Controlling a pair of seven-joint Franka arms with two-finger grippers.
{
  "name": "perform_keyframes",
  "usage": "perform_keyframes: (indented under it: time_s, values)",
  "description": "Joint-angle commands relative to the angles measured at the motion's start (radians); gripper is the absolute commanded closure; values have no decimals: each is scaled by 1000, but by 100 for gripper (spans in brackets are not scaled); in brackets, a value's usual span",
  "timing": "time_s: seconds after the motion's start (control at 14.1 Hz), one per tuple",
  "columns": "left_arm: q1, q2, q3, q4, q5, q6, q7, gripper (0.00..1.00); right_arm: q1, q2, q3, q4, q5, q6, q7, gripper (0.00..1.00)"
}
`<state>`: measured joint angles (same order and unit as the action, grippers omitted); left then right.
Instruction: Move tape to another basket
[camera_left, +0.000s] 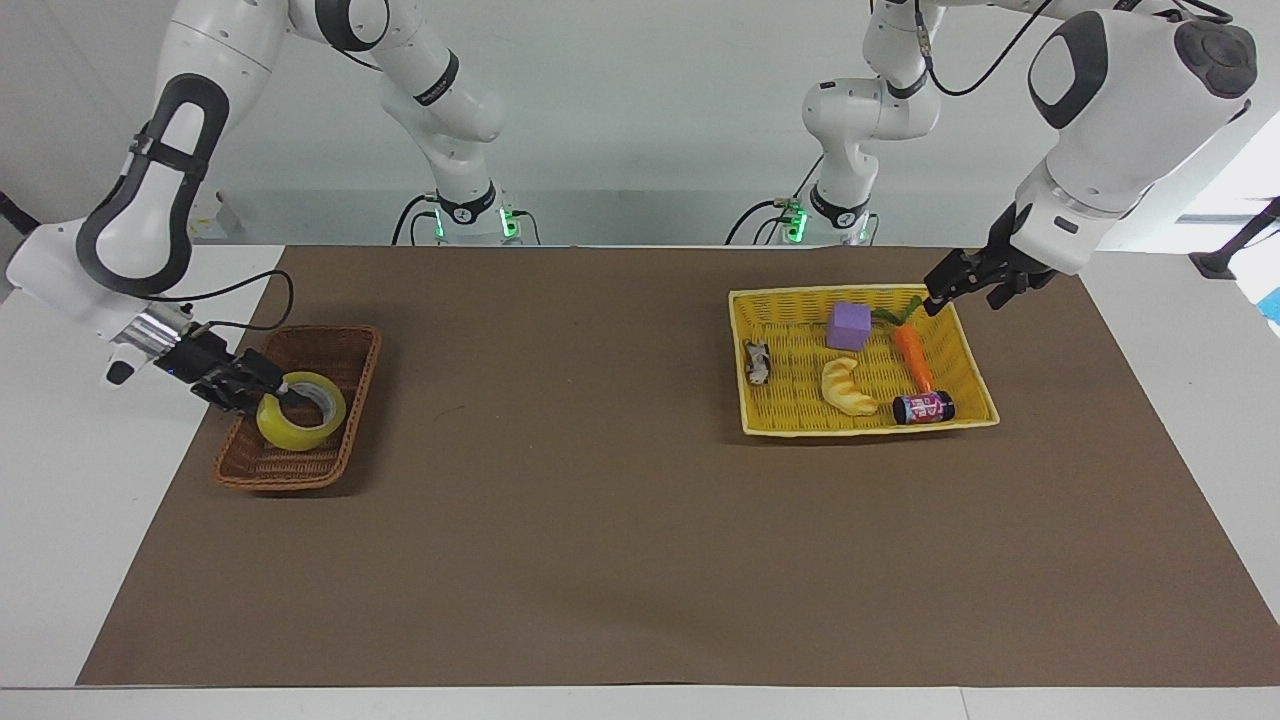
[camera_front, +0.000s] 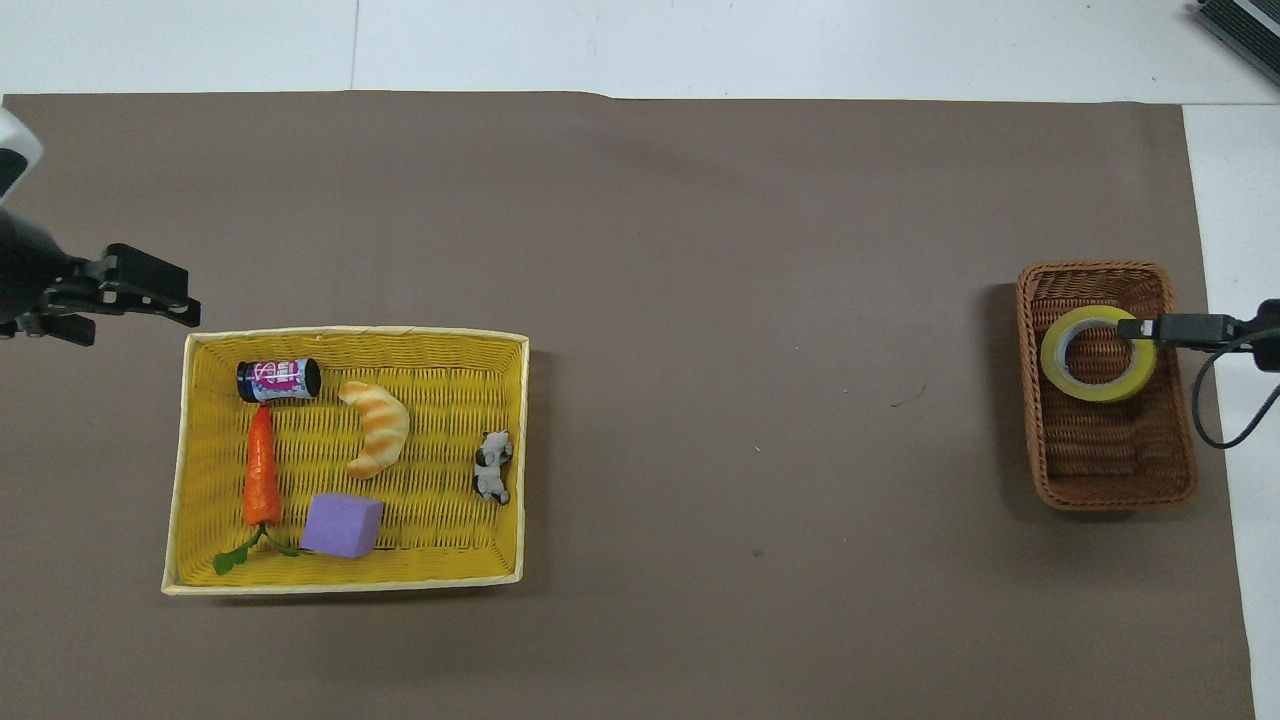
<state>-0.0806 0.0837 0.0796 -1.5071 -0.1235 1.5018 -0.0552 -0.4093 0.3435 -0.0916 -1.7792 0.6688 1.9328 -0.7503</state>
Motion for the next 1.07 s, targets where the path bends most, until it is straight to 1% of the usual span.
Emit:
perform_keyframes:
  time_s: [0.0, 0.07, 0.14, 0.21, 0.28, 0.36, 0.57, 0.64, 0.78, 1.0]
  values:
    - [-16, -22, 29, 8, 48, -31, 44, 0, 35, -18, 9, 78, -114, 9, 84, 0]
    - [-18, -24, 29, 10, 67, -32, 46, 0, 58, -26, 7, 110, -179, 11, 133, 0]
    - [-40, -24, 34, 22, 77, -34, 46, 0, 94, -35, 9, 148, -271, 9, 193, 0]
    - [-63, -24, 60, 48, 76, -40, 46, 0, 128, -37, 9, 185, -375, 9, 257, 0]
    - [-91, -24, 87, 54, 74, -47, 46, 0, 157, -41, 10, 208, -455, 8, 314, 0]
    - [-102, -27, 92, 54, 79, -49, 46, 0, 185, -50, 9, 214, -510, 8, 369, 0]
    - [-96, -58, 75, 51, 76, -49, 44, 0, 253, -121, 9, 207, -572, -27, 595, 0]
    - [-97, -61, 74, 53, 76, -49, 44, 0, 268, -144, 10, 207, -592, -63, 647, 0]
    - [-96, -61, 71, 50, 71, -52, 40, 0, 297, -193, 9, 207, -604, -128, 728, 0]
    - [-90, -61, 71, 50, 73, -69, 35, 0, 354, -264, 12, 202, -681, -214, 815, 0]
